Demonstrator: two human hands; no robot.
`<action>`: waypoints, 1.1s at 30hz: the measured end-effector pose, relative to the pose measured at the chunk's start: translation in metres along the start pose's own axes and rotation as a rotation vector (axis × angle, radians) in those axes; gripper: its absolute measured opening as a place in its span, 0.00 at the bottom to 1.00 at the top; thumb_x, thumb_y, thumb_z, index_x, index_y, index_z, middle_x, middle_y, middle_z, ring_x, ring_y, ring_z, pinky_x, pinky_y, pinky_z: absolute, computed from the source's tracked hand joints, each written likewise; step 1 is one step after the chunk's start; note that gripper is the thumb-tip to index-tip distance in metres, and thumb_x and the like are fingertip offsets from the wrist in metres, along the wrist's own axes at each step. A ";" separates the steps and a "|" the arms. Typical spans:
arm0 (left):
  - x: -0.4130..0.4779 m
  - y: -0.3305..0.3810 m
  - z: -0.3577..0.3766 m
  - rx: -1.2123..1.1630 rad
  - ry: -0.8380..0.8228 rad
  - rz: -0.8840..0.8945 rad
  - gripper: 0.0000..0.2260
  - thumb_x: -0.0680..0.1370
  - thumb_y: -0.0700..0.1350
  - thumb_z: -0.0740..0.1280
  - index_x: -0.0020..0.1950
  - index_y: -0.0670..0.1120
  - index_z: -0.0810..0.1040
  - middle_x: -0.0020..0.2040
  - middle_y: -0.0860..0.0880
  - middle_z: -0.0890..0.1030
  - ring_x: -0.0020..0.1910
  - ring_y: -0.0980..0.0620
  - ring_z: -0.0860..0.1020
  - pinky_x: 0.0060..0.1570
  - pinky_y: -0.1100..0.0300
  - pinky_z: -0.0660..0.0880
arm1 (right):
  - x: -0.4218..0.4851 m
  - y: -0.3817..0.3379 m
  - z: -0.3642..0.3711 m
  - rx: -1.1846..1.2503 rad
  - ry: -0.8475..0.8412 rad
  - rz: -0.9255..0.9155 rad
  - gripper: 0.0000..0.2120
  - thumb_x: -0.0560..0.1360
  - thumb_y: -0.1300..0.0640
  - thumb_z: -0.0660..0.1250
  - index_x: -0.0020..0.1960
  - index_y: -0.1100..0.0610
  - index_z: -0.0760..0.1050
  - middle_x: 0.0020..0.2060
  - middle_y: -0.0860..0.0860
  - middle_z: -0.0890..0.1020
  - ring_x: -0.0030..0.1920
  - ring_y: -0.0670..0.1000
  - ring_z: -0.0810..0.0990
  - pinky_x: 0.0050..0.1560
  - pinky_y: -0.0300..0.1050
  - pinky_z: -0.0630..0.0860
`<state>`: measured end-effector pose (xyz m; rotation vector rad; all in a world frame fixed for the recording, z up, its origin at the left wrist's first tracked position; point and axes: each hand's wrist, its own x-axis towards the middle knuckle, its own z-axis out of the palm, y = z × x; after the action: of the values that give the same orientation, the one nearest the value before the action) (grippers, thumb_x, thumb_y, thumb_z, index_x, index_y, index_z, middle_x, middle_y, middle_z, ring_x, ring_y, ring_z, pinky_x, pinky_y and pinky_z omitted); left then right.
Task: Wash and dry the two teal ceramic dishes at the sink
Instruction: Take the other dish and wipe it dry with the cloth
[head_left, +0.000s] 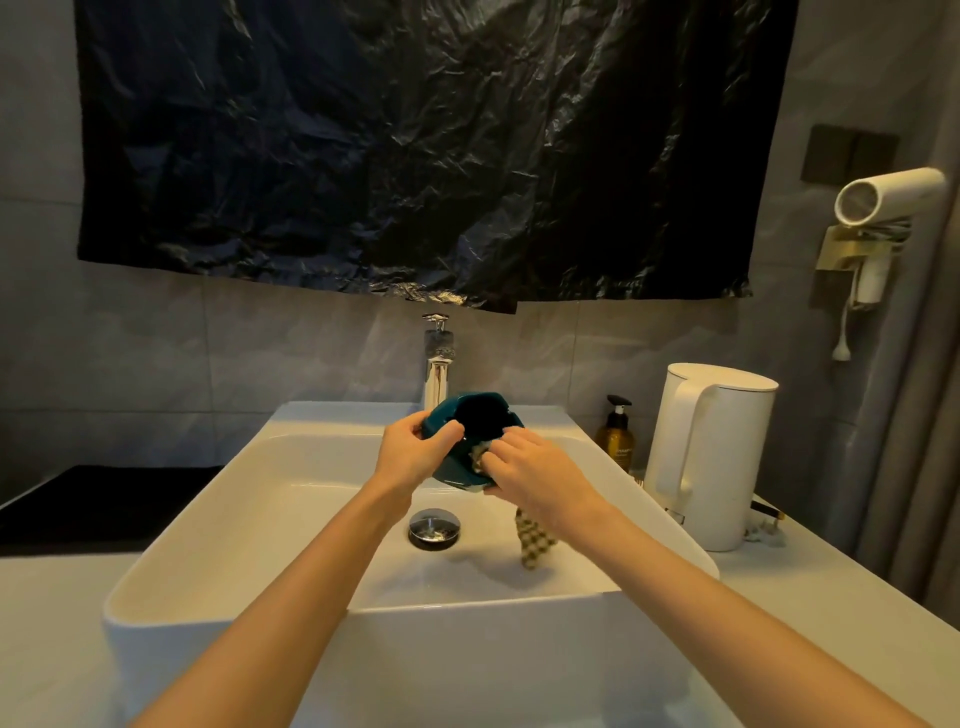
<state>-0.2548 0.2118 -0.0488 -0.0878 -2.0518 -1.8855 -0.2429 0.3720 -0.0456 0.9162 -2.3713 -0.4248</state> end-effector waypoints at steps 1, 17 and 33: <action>0.000 0.000 0.001 0.002 0.011 -0.006 0.09 0.76 0.46 0.67 0.56 0.46 0.76 0.48 0.47 0.79 0.48 0.51 0.77 0.41 0.65 0.76 | 0.004 -0.010 -0.002 0.109 -0.021 0.072 0.14 0.78 0.54 0.64 0.61 0.59 0.73 0.58 0.54 0.79 0.57 0.53 0.77 0.61 0.45 0.72; 0.000 0.005 -0.005 -0.047 0.019 -0.041 0.01 0.76 0.45 0.66 0.46 0.49 0.75 0.41 0.50 0.78 0.44 0.50 0.77 0.39 0.61 0.77 | 0.021 -0.037 -0.005 0.413 0.022 0.202 0.12 0.80 0.53 0.60 0.59 0.58 0.70 0.56 0.54 0.78 0.52 0.54 0.78 0.53 0.49 0.77; 0.000 0.002 -0.001 -0.090 -0.091 -0.053 0.09 0.76 0.46 0.67 0.55 0.48 0.74 0.49 0.46 0.79 0.48 0.50 0.78 0.50 0.55 0.78 | 0.009 -0.028 -0.009 0.331 0.089 0.138 0.12 0.79 0.55 0.61 0.59 0.59 0.72 0.56 0.55 0.79 0.53 0.52 0.77 0.54 0.45 0.76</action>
<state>-0.2539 0.2115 -0.0469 -0.1448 -2.0460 -2.0414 -0.2286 0.3444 -0.0483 0.8850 -2.4445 0.0647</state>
